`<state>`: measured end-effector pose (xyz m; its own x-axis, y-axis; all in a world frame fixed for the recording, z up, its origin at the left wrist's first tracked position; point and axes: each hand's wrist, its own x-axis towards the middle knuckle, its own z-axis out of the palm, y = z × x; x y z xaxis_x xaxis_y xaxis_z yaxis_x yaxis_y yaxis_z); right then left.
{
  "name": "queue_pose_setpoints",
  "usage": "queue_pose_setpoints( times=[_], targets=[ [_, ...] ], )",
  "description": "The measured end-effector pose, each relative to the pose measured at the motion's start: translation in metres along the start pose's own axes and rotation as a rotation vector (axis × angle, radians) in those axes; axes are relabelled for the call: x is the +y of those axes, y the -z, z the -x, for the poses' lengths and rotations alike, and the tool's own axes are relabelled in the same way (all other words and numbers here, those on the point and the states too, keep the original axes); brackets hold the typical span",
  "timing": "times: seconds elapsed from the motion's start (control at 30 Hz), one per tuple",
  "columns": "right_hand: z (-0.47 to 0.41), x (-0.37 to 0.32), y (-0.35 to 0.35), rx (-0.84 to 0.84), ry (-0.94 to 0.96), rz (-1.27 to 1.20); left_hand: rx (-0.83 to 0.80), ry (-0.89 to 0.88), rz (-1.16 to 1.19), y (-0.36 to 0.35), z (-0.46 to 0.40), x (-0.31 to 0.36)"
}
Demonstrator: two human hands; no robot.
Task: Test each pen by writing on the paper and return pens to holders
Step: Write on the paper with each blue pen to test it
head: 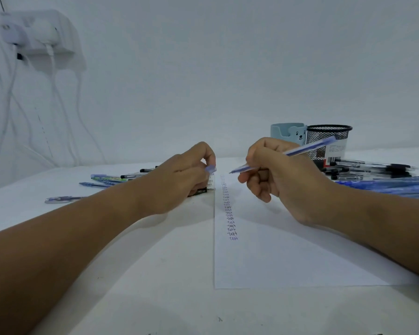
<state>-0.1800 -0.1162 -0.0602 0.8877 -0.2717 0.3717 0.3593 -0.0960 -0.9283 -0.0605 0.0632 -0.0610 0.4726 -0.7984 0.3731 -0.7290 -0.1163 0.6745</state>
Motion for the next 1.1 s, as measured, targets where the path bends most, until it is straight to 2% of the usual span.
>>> queue_pose_setpoints(
  times=[0.53,0.63,0.77,0.87,1.1],
  targets=[
    [-0.004,0.007,0.001,-0.027,0.037,0.082,0.007,-0.119,-0.207,-0.013,0.002,0.01],
    [-0.004,0.007,0.001,-0.045,0.039,0.049,0.073,-0.164,-0.258,-0.016,0.0,0.011],
    [-0.004,0.005,0.003,-0.078,0.012,-0.067,0.255,-0.183,-0.305,-0.016,-0.003,0.013],
    [-0.005,0.008,0.002,-0.029,0.065,0.008,0.368,-0.138,-0.247,-0.015,-0.005,0.01],
    [-0.005,0.014,0.003,-0.071,0.079,0.076,0.387,-0.105,-0.2,-0.027,-0.001,0.006]
  ],
)
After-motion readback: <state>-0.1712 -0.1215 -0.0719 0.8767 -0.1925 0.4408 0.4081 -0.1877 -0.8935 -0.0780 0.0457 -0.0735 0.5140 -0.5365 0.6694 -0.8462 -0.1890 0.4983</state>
